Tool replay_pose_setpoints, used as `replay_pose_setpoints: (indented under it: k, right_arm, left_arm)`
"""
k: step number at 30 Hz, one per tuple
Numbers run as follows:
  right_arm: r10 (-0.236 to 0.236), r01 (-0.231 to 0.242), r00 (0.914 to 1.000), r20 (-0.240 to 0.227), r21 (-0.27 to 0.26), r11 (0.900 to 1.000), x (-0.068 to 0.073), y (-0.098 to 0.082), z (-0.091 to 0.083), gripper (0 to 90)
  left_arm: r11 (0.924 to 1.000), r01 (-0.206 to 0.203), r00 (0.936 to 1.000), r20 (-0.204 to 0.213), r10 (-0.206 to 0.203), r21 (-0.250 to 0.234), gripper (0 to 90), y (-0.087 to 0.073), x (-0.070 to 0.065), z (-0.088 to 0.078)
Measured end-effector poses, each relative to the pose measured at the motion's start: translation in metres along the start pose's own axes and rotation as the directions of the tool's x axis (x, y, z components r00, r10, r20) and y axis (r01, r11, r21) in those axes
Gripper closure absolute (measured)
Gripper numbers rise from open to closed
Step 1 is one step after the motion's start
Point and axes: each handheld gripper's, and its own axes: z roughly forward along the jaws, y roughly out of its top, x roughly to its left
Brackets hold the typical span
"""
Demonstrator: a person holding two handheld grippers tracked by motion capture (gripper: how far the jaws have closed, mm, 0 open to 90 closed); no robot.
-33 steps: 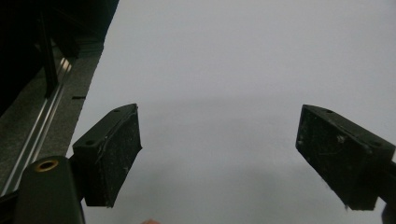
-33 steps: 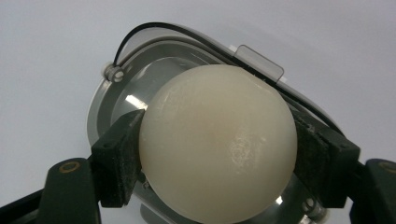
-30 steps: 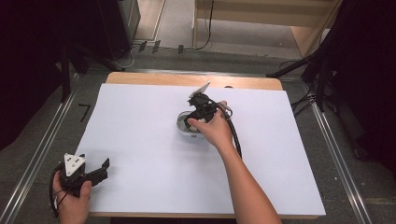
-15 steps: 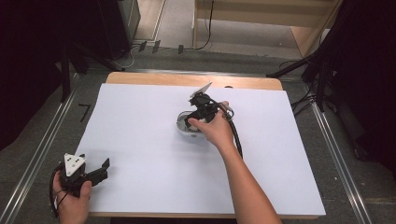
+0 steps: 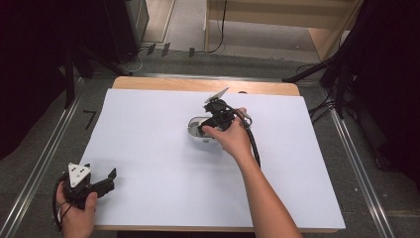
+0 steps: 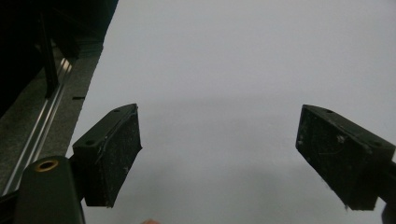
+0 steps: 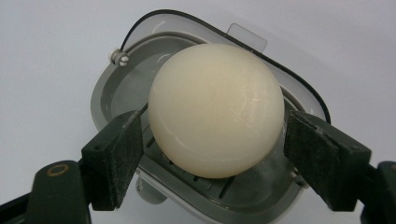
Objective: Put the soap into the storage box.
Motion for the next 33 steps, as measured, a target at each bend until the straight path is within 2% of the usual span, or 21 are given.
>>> replay_pose_setpoints:
  k: [18,25,33]
  right_arm:
    - [-0.008,0.008,0.9999,-0.008,-0.026,1.000,-0.007,-0.015,-0.013,20.8]
    - [-0.006,0.005,0.9999,-0.015,-0.031,1.000,-0.013,-0.026,-0.017,20.8]
    - [-0.002,0.002,0.9999,-0.013,-0.042,0.999,-0.026,-0.045,-0.022,20.9]
  left_arm:
    - [1.0000,-0.002,1.0000,-0.002,0.002,0.003,15.0,0.000,0.000,0.000]
    - [1.0000,-0.004,1.0000,-0.001,0.004,0.006,15.0,0.000,0.000,0.000]
    - [1.0000,-0.004,1.0000,-0.004,0.004,0.006,14.9,0.000,0.000,0.000]
